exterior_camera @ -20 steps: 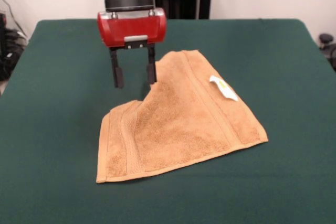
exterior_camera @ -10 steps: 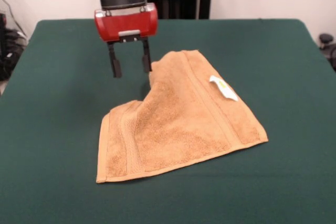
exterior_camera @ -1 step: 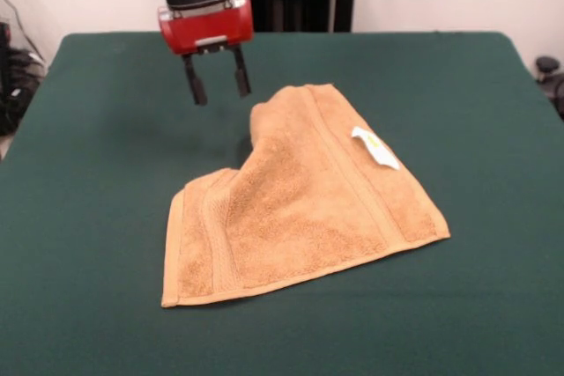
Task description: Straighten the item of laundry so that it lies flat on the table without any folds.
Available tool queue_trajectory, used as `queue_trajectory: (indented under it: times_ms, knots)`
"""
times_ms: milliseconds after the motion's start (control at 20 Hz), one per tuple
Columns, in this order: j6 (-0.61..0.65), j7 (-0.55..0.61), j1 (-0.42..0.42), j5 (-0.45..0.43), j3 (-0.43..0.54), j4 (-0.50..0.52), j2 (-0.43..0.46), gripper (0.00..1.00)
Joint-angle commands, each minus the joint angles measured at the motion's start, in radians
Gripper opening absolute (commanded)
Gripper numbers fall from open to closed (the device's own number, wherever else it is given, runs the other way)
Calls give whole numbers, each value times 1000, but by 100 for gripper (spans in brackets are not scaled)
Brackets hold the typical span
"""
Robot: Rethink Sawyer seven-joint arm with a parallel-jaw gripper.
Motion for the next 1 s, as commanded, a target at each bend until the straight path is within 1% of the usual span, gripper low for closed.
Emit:
queue_trajectory:
  times_ms: [50,250,550,650,850,1000]
  knots:
    - [45,3,-10,-47,169,133,136,100]
    - [-13,-14,-18,-98,189,95,196,100]
    - [-17,-34,4,-183,161,-7,258,100]
    - [-9,-33,7,-197,160,-36,272,100]
    - [14,-40,26,-228,148,-89,282,100]
    - [12,-27,42,-248,139,-106,268,100]
